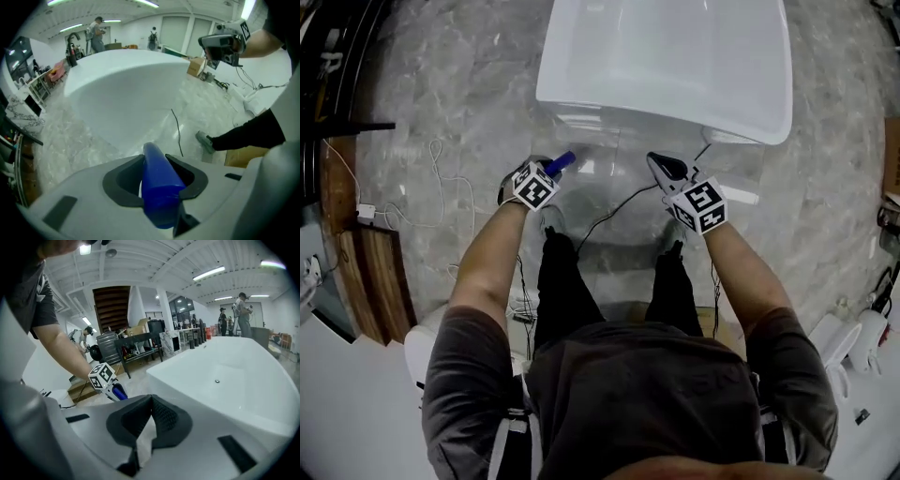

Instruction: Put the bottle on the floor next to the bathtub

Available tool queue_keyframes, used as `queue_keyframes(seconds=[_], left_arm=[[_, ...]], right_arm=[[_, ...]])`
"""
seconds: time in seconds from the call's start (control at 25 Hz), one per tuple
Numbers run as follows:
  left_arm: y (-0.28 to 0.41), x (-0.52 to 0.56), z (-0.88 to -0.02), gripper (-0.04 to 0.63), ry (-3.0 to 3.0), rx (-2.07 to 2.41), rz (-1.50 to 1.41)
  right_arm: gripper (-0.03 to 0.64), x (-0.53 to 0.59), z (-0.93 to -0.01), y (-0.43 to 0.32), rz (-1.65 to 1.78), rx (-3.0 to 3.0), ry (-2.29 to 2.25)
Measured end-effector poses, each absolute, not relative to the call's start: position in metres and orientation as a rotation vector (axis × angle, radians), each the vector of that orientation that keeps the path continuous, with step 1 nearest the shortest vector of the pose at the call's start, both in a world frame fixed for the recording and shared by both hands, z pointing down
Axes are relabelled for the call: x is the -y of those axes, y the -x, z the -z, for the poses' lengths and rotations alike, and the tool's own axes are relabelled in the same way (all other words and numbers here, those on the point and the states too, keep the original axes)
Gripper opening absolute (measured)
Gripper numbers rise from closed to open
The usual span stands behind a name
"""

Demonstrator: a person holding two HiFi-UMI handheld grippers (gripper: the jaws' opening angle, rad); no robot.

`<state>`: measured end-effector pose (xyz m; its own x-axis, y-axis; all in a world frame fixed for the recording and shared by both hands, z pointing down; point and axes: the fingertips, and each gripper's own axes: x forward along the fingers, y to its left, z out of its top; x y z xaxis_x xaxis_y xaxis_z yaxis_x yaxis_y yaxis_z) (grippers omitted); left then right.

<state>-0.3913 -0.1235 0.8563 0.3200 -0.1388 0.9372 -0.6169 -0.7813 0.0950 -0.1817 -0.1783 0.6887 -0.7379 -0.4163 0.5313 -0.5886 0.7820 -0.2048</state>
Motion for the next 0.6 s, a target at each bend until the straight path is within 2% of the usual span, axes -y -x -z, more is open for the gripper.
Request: queue_keyframes(seconds=[0.32,0.6], left_arm=[[0.388,0.136,-1.036,0.141,-2.139,0.475,-1.747],[0.399,0.150,-1.149,0.141,-2.132,0.328,-1.950]], right_arm=[[-0.008,0.183,-0.835,0.194,-0.532,2.470,-0.681],[-0.008,0.186,-0.948,0.207,-0.548,2.451,-0.641]])
